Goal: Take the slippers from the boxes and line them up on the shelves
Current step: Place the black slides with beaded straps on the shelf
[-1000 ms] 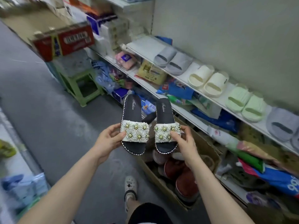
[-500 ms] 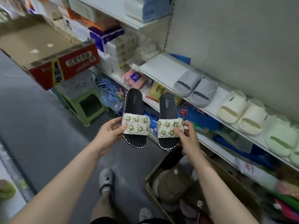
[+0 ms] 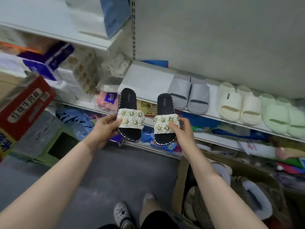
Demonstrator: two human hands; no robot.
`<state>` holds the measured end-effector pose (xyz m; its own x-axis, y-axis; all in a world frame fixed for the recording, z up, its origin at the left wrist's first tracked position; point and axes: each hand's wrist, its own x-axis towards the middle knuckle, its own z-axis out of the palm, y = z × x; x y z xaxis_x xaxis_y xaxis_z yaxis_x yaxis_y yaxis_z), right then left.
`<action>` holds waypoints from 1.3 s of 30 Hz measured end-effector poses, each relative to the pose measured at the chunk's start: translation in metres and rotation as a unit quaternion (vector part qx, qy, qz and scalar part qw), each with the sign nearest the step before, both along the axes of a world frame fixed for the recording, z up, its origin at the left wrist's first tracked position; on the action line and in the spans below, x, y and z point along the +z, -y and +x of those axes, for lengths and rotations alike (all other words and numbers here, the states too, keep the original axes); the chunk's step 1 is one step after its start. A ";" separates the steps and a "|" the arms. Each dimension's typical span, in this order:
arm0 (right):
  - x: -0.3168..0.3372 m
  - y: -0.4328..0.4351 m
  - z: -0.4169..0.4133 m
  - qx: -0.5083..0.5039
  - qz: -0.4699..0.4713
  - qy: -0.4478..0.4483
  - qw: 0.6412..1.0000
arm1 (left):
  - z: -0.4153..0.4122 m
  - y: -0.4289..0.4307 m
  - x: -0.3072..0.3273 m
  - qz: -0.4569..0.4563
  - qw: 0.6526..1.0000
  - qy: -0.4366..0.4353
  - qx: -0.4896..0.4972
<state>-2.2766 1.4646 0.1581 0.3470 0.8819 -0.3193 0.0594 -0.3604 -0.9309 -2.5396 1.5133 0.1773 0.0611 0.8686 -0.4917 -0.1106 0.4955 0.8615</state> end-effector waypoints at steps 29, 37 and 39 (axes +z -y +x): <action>-0.009 -0.200 -0.028 0.149 -0.036 0.452 0.879 | 0.029 -0.215 -0.025 0.222 0.859 -0.382 -0.258; -0.019 -0.208 -0.014 0.211 -0.036 0.539 0.815 | 0.042 -0.231 -0.036 0.282 0.793 -0.433 -0.322; -0.019 -0.213 -0.003 0.215 -0.032 0.557 0.802 | 0.054 -0.238 -0.035 0.288 0.791 -0.430 -0.327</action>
<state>-2.2796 1.6775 0.1393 0.1174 0.9905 -0.0720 0.9723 -0.1293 -0.1946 -2.4856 1.7516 0.1425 0.4475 0.8849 -0.1293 0.7565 -0.2975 0.5824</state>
